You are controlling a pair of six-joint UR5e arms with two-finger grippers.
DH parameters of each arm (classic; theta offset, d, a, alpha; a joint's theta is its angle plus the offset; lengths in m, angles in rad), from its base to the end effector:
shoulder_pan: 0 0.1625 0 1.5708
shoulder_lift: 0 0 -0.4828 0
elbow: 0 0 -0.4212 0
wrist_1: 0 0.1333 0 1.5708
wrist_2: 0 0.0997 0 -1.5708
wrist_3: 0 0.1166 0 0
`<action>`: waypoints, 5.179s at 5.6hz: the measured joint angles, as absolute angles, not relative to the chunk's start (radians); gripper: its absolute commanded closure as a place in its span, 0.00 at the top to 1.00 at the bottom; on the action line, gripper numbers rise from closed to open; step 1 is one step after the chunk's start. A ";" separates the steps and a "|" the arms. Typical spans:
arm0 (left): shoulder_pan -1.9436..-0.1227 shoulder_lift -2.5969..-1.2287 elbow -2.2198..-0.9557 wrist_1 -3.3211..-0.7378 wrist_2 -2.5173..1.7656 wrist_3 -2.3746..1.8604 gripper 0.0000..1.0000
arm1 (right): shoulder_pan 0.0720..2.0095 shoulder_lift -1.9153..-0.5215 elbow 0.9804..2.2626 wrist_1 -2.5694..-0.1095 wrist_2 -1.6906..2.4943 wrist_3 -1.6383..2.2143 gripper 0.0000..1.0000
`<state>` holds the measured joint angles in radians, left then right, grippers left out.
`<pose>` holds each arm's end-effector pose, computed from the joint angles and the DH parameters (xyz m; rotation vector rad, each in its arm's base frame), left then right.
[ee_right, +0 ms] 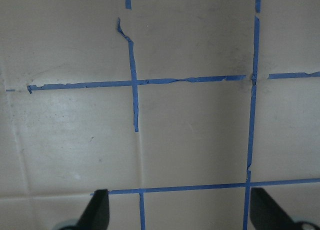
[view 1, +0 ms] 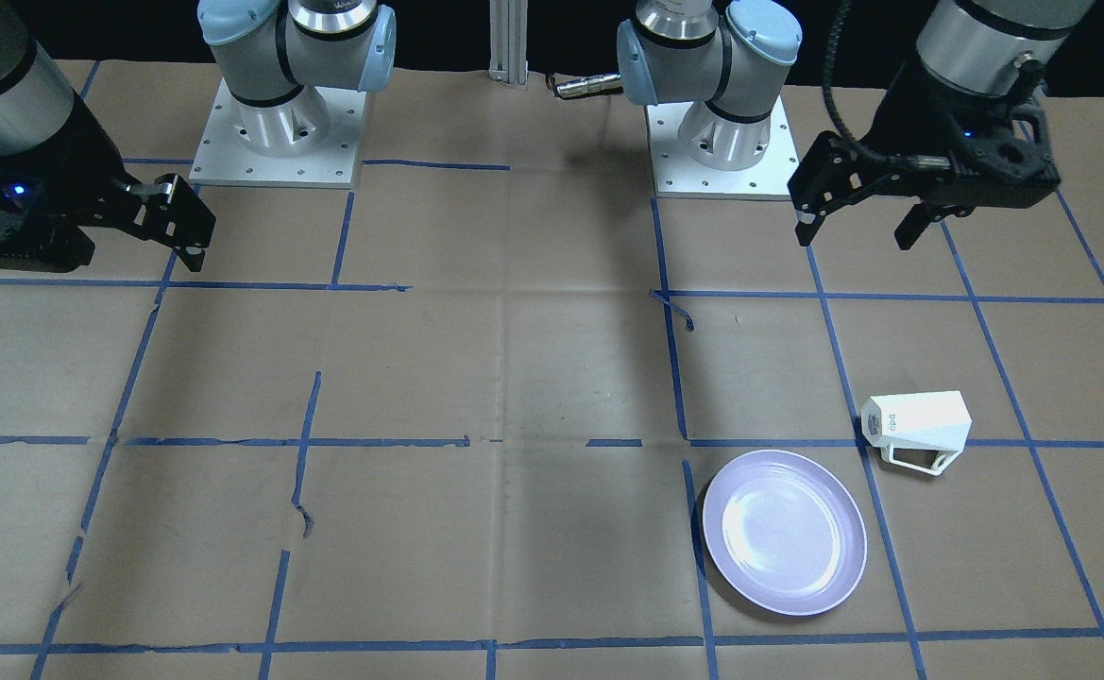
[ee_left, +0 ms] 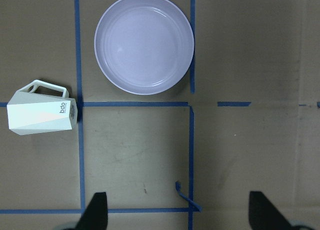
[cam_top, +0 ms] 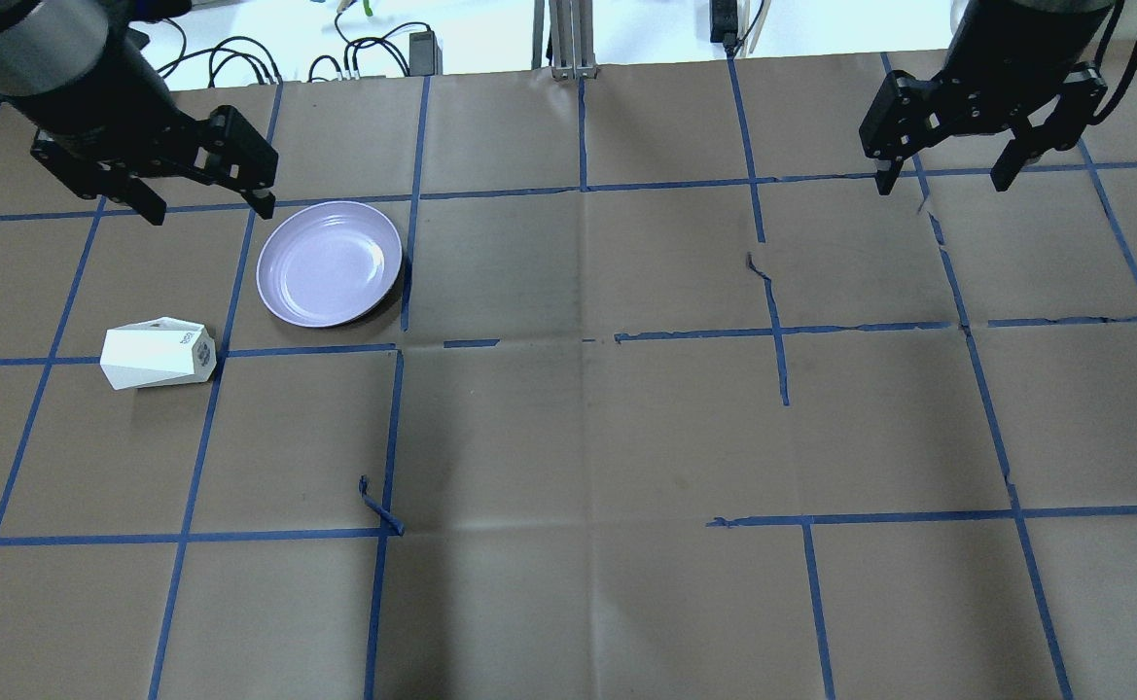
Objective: Flip cup and place on plate
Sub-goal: 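Move the left gripper away from the plate toward the white mug, then lower the left gripper and grasp the white mug lying on its side, then lift the mug with the left gripper and rotate it upright over the plate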
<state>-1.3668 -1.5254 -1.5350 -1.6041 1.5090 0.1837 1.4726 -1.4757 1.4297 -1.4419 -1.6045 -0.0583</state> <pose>-0.0357 -0.5211 0.5675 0.0291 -3.0887 0.0910 0.0742 -0.5663 0.5381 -0.0599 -3.1111 -0.1328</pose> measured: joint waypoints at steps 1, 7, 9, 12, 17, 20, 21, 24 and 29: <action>-1.291 -1.517 -1.521 -1.644 1.486 0.267 0.98 | 1.473 -1.476 1.430 -1.442 -1.605 -0.058 1.00; -0.695 -1.686 -1.412 -1.828 1.430 1.027 0.98 | 1.473 -1.476 1.430 -1.442 -1.605 -0.058 1.00; -0.650 -1.886 -1.328 -1.826 1.352 1.071 0.98 | 1.473 -1.476 1.430 -1.442 -1.605 -0.058 1.00; -0.666 -2.097 -1.309 -1.826 1.222 1.099 0.98 | 1.473 -1.476 1.430 -1.442 -1.605 -0.058 1.00; -0.718 -2.220 -1.435 -1.851 1.071 1.218 0.97 | 1.473 -1.476 1.430 -1.442 -1.605 -0.058 1.00; -0.720 -2.233 -1.462 -1.855 1.044 1.222 0.01 | 1.473 -1.476 1.430 -1.442 -1.605 -0.058 1.00; -0.727 -2.229 -1.461 -1.860 1.042 1.223 0.00 | 1.473 -1.476 1.430 -1.442 -1.605 -0.058 1.00; -0.750 -2.140 -1.443 -1.891 0.987 1.162 0.00 | 1.473 -1.476 1.430 -1.442 -1.605 -0.058 1.00; -1.116 -1.958 -1.429 -1.526 1.210 0.647 0.00 | 1.473 -1.476 1.430 -1.442 -1.605 -0.058 1.00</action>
<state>-1.1156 -1.9577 -1.4292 -1.5259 1.2096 0.6465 1.4726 -1.4757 1.4297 -1.4420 -1.6045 -0.0583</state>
